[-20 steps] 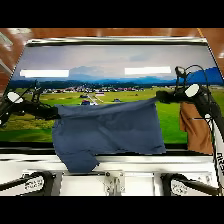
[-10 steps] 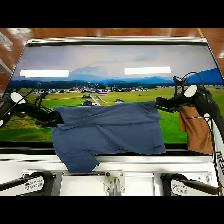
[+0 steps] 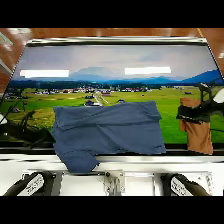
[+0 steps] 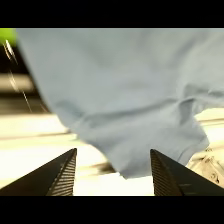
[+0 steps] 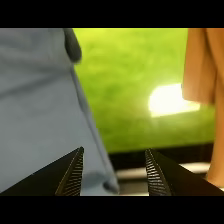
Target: Fold the shirts.
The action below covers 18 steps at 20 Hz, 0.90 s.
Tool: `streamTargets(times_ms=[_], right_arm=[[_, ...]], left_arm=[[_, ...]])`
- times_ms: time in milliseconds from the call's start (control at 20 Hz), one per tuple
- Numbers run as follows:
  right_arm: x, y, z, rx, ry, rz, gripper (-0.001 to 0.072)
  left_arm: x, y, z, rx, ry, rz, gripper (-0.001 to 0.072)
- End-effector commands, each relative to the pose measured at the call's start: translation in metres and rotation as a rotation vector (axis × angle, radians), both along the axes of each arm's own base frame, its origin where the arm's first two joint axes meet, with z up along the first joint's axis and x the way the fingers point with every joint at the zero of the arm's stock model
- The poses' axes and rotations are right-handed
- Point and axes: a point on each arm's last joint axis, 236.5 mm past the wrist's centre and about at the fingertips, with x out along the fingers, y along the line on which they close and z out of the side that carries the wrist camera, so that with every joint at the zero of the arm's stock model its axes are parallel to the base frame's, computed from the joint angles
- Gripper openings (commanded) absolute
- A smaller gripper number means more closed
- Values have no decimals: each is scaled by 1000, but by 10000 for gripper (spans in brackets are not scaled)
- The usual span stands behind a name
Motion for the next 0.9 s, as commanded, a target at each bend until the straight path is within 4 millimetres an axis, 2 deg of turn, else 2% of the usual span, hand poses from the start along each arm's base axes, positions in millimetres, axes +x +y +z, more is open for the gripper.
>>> streamTargets(times_ms=[0,300,500,650,850], right_arm=[[-22,8,-5,123,33,-29,503],[-29,16,-30,147,51,-50,503],[-35,18,-36,153,71,-51,503],[-36,19,-36,154,74,-51,503],[-39,20,-36,161,89,-55,503]], left_arm=[[-37,-4,-18,-51,66,50,542],[-54,-21,-47,-73,127,-24,541],[-48,-21,-59,-42,121,-35,541],[-43,2,-66,61,109,-50,541],[-24,-10,-70,36,38,-19,523]])
